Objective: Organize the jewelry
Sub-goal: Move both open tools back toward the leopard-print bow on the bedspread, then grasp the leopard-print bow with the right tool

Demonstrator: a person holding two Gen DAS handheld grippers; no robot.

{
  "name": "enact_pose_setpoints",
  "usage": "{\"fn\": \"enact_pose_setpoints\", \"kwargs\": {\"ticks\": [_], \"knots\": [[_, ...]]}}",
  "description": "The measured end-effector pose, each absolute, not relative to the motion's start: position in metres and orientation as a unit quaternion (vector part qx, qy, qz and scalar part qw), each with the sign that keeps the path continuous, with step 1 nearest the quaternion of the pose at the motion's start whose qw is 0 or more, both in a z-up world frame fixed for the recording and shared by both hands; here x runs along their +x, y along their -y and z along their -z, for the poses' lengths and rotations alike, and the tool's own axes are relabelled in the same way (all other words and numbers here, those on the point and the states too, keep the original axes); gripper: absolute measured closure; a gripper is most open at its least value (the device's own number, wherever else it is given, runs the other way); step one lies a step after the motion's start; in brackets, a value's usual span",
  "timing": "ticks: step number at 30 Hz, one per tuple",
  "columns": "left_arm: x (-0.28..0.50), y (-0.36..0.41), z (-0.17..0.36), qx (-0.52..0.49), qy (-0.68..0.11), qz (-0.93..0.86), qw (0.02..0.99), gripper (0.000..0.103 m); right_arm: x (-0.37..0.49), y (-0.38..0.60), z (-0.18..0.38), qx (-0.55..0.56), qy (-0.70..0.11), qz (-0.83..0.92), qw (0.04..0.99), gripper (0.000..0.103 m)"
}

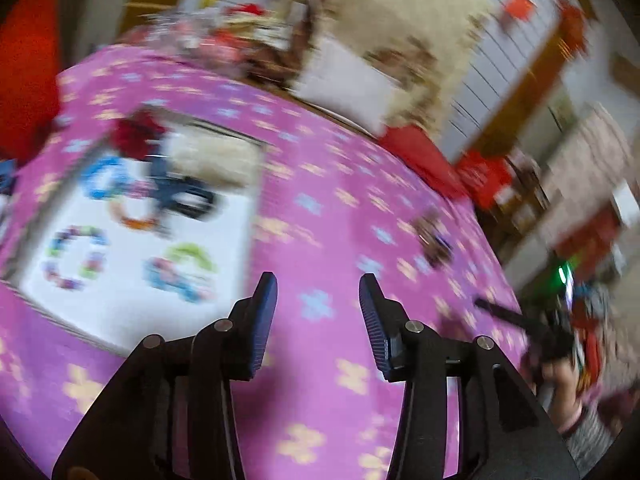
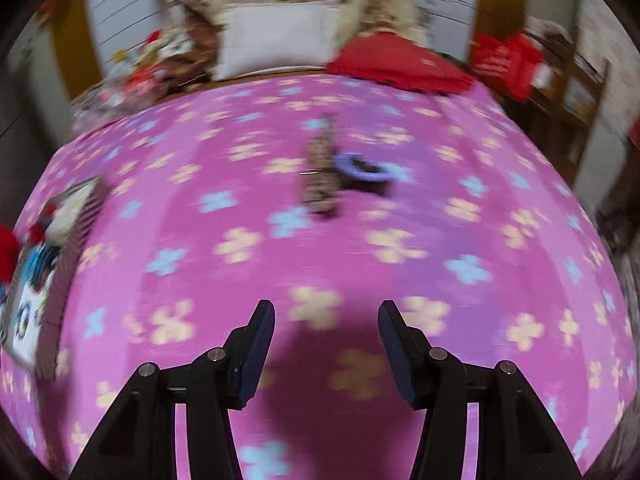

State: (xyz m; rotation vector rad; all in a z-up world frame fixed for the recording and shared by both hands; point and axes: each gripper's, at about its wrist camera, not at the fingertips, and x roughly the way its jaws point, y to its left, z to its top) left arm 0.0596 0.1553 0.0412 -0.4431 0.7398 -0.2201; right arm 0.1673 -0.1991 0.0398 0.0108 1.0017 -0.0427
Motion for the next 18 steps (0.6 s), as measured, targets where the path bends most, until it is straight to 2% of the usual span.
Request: {"fn": "enact_pose_setpoints", "kwargs": {"ticks": [6, 12, 18], "knots": [[0.062, -0.075, -0.026, -0.128, -0.387, 0.153, 0.900, 0.060, 0.195, 0.235, -0.041, 0.024, -0.478, 0.049, 0.877, 0.051], [0.076, -0.071, -0.005, -0.119, -0.411, 0.142, 0.893, 0.060, 0.253, 0.222, -0.047, 0.000, -0.463, 0.057, 0.885, 0.051], [0.089, -0.082, 0.006, -0.135, -0.425, 0.138, 0.884, 0.060, 0.325, 0.212, -0.026, -0.014, -0.480, 0.076, 0.874, 0.052]]}}
